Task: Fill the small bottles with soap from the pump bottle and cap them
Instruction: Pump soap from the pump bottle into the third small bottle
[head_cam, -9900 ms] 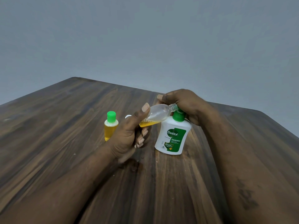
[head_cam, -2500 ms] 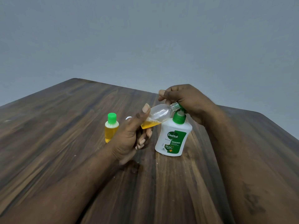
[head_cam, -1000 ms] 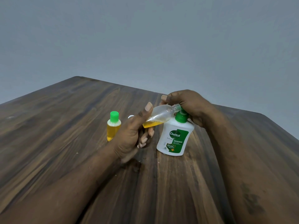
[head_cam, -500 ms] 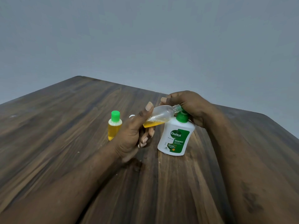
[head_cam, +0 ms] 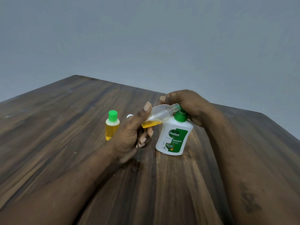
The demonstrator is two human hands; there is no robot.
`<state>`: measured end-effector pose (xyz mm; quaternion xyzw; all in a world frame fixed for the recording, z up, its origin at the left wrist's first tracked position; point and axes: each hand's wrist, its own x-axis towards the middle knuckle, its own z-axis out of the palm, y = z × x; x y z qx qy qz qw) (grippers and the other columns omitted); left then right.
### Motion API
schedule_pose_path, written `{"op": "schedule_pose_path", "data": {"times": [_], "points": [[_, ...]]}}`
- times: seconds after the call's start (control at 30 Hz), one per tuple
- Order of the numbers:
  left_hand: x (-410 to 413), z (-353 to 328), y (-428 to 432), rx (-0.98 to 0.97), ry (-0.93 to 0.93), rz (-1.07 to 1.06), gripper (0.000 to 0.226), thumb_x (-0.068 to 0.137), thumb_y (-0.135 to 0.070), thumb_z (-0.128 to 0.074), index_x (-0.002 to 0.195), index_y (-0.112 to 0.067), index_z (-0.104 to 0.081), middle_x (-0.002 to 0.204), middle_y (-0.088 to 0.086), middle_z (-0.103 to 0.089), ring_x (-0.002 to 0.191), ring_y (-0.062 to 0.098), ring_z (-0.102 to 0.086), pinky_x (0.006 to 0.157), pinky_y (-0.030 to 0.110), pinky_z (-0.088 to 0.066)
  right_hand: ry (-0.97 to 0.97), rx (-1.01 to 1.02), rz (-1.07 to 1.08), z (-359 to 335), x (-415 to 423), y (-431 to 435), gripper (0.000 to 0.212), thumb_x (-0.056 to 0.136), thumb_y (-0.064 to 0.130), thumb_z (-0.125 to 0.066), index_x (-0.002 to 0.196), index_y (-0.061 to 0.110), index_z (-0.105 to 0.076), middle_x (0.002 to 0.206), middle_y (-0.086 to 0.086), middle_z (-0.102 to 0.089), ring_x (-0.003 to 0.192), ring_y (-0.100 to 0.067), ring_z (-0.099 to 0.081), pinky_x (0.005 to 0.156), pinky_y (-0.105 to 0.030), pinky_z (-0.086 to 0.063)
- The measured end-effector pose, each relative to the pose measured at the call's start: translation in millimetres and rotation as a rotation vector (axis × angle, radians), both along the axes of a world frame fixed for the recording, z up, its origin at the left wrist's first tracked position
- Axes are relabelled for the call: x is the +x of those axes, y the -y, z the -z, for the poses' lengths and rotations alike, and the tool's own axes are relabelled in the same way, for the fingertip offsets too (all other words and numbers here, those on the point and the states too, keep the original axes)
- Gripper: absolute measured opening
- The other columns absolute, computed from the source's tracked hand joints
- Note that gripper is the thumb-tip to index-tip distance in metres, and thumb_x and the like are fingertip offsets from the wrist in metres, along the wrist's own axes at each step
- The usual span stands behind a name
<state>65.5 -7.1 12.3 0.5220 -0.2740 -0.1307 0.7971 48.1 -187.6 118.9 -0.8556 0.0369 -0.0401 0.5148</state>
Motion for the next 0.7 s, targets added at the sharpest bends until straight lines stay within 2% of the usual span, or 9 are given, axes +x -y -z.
{"op": "schedule_pose_path", "data": {"times": [0.1, 0.17, 0.23, 0.27, 0.33, 0.4, 0.47, 0.57, 0.7], "points": [[-2.9, -2.7, -1.1, 0.007, -0.001, -0.002, 0.047, 0.094, -0.052, -0.049, 0.075, -0.01, -0.046, 0.047, -0.006, -0.045, 0.038, 0.006, -0.039, 0.04, 0.018, -0.034, -0.027, 0.024, -0.002, 2.1, 2.1, 0.8, 0.019, 0.089, 0.029, -0.079, 0.075, 0.016, -0.079, 0.091, -0.009, -0.077, 0.089, -0.03, -0.066, 0.097, -0.052, -0.054], [-3.3, -3.4, -1.1, 0.007, 0.002, 0.002, 0.047, 0.093, -0.053, -0.049, 0.074, -0.01, -0.045, 0.046, -0.006, -0.044, 0.038, 0.006, -0.038, 0.04, 0.018, -0.033, 0.002, 0.006, -0.007, 2.0, 1.5, 0.8, 0.021, 0.09, 0.031, -0.078, 0.075, 0.017, -0.08, 0.094, -0.01, -0.078, 0.09, -0.031, -0.067, 0.102, -0.058, -0.052], [-2.2, -2.6, -0.3, -0.004, 0.003, 0.003, 0.05, 0.094, -0.054, -0.051, 0.076, -0.008, -0.046, 0.047, -0.005, -0.045, 0.039, 0.007, -0.04, 0.041, 0.018, -0.035, 0.051, -0.029, -0.017, 0.5, 1.4, 2.7, 0.024, 0.091, 0.036, -0.076, 0.078, 0.017, -0.082, 0.097, -0.009, -0.079, 0.092, -0.03, -0.067, 0.1, -0.059, -0.053], [-1.8, -2.1, 0.2, -0.007, 0.008, 0.006, 0.053, 0.094, -0.056, -0.053, 0.077, -0.006, -0.047, 0.048, -0.004, -0.045, 0.039, 0.008, -0.04, 0.042, 0.019, -0.035, 0.084, -0.048, -0.022, -1.6, 0.8, 3.6, 0.025, 0.093, 0.037, -0.074, 0.08, 0.016, -0.081, 0.092, -0.004, -0.079, 0.09, -0.026, -0.067, 0.094, -0.056, -0.055], [-1.1, -1.2, 1.6, -0.004, 0.023, 0.008, 0.058, 0.093, -0.06, -0.055, 0.082, -0.003, -0.05, 0.049, -0.001, -0.041, 0.04, 0.011, -0.036, 0.043, 0.021, -0.033, 0.161, -0.057, -0.037, -8.1, -1.1, 4.2, 0.023, 0.097, 0.034, -0.071, 0.087, 0.015, -0.079, 0.074, 0.012, -0.074, 0.08, -0.015, -0.062, 0.078, -0.04, -0.052], [1.0, 0.6, 2.3, 0.002, 0.019, -0.003, 0.06, 0.093, -0.059, -0.054, 0.086, 0.001, -0.052, 0.049, -0.001, -0.041, 0.041, 0.012, -0.036, 0.043, 0.021, -0.032, 0.198, -0.057, -0.033, -11.5, -1.8, 4.5, 0.022, 0.097, 0.033, -0.071, 0.091, 0.013, -0.078, 0.064, 0.016, -0.068, 0.073, -0.01, -0.057, 0.073, -0.03, -0.046], [3.1, 2.3, 1.7, 0.015, 0.0, -0.017, 0.058, 0.093, -0.059, -0.054, 0.084, -0.002, -0.051, 0.05, -0.002, -0.043, 0.041, 0.01, -0.038, 0.043, 0.021, -0.034, 0.17, -0.042, -0.049, -9.9, -1.6, 3.3, 0.025, 0.093, 0.036, -0.075, 0.091, 0.011, -0.079, 0.069, 0.011, -0.071, 0.075, -0.014, -0.059, 0.075, -0.033, -0.047], [1.1, 0.0, 0.2, 0.026, -0.013, -0.007, 0.052, 0.096, -0.06, -0.057, 0.079, -0.012, -0.05, 0.049, -0.008, -0.049, 0.04, 0.006, -0.043, 0.042, 0.018, -0.037, 0.019, 0.024, -0.036, -2.0, -1.0, 0.3, 0.037, 0.081, 0.035, -0.083, 0.091, 0.001, -0.075, 0.09, -0.01, -0.075, 0.086, -0.029, -0.062, 0.083, -0.042, -0.05], [-1.0, -3.8, -1.9, 0.021, -0.02, -0.004, 0.056, 0.092, -0.061, -0.057, 0.076, -0.009, -0.046, 0.046, -0.007, -0.046, 0.038, 0.006, -0.041, 0.04, 0.018, -0.035, -0.028, 0.062, -0.023, 1.6, -0.2, -0.5, 0.02, 0.085, 0.026, -0.08, 0.086, 0.007, -0.075, 0.093, -0.015, -0.075, 0.088, -0.031, -0.064, 0.089, -0.047, -0.055]]}}
